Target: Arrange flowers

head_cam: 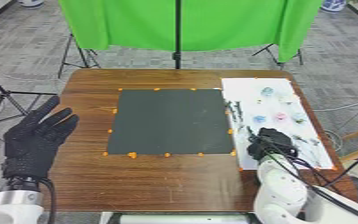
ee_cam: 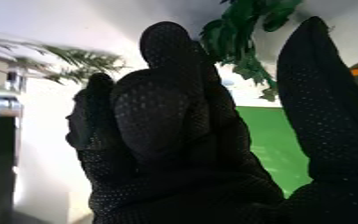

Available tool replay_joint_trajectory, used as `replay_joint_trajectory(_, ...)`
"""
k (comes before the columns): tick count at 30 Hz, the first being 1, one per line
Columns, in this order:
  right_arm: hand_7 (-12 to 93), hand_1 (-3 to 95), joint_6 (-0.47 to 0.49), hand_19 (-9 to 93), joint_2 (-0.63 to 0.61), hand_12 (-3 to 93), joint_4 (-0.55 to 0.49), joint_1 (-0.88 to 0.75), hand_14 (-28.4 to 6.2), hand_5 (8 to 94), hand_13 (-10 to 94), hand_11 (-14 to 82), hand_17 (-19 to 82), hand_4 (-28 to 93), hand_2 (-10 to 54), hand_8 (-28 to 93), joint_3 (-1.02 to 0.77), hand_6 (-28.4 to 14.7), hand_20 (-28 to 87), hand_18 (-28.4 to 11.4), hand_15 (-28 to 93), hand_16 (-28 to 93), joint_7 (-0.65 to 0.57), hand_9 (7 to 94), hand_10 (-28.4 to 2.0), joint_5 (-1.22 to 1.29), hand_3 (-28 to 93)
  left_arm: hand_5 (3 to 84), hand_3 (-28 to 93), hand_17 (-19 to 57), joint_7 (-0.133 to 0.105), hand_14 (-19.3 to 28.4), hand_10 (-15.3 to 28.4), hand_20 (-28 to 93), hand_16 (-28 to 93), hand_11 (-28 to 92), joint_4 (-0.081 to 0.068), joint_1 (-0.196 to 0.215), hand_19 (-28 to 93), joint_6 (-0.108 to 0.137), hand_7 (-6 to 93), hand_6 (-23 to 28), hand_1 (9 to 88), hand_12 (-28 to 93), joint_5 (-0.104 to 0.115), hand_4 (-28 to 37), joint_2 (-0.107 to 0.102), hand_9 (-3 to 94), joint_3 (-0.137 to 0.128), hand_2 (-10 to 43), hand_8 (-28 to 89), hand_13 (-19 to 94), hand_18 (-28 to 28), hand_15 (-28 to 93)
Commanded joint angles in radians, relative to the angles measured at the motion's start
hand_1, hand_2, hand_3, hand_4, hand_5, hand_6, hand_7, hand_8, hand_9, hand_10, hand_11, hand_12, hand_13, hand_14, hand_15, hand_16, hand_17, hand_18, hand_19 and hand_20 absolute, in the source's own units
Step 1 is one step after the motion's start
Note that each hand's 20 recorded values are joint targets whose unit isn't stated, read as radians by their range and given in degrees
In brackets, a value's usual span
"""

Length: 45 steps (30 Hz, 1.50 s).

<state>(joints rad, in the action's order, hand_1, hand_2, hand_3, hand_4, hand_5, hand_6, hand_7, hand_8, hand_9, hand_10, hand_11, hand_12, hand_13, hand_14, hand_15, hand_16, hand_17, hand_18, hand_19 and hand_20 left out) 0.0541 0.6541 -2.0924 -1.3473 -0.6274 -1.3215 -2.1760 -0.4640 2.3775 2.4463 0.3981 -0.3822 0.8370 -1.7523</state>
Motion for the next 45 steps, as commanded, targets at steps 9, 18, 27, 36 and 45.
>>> replay_joint_trajectory(9,35,55.2,-0.061,93,0.025,27.6,0.11,0.03,-6.9,76.8,82,43.6,50,-28,-9.5,8,0.157,-4.1,30,-21.4,71,18,0.041,84.6,-11.8,-0.074,67,36.9,81,-9.4,0.007,27.8,20.8,10,-10,30,0.002,0.016,54,0.002,18.7,9.3,22.6,11,0.0,-23.8,0.001,35.4,-0.012,6.5,-11,26,23.2,54)
replay_joint_trajectory(18,32,56.7,-0.13,93,0.002,27.7,0.086,0.028,-6.0,81.5,86,43.5,51,-28,-9.5,13,0.142,-3.6,34,-21.4,70,20,0.034,88.0,-10.7,-0.122,71,37.0,81,-9.4,0.007,27.8,20.8,10,-10,30,0.013,0.02,54,-0.002,18.6,9.4,22.6,11,-0.006,-23.8,-0.003,35.4,-0.032,6.6,-11,26,23.2,54)
replay_joint_trajectory(27,30,56.2,-0.193,93,-0.033,27.1,-0.001,0.032,-5.8,83.3,87,44.2,53,-28,-9.5,15,0.081,-4.7,37,-22.0,70,20,0.02,89.0,-11.2,-0.184,74,37.1,81,-9.5,0.005,27.8,20.9,10,-10,30,0.027,0.025,54,-0.006,18.7,9.5,22.5,11,-0.018,-23.8,-0.008,35.5,-0.041,6.6,-11,26,23.2,54)
replay_joint_trajectory(36,28,56.4,-0.208,93,-0.031,27.1,-0.069,0.079,-5.6,84.4,88,44.7,53,-28,-9.5,17,0.058,-5.2,38,-22.0,70,21,0.035,89.5,-11.0,-0.212,74,37.2,81,-9.4,0.018,27.8,20.8,10,-10,30,0.032,0.026,54,0.0,18.5,9.6,22.6,11,-0.024,-23.7,-0.005,35.5,-0.046,6.8,-11,26,23.1,54)
replay_joint_trajectory(45,27,56.3,-0.207,93,0.129,27.0,0.005,0.425,-5.6,84.8,88,45.0,54,-27,-9.5,18,0.223,-5.3,40,-22.1,71,21,0.153,89.9,-10.9,-0.111,74,37.1,81,-9.4,0.018,27.9,20.9,10,-10,30,0.049,0.031,54,0.006,18.5,9.6,22.6,11,-0.03,-23.7,-0.01,35.4,-0.065,6.7,-11,26,23.1,54)
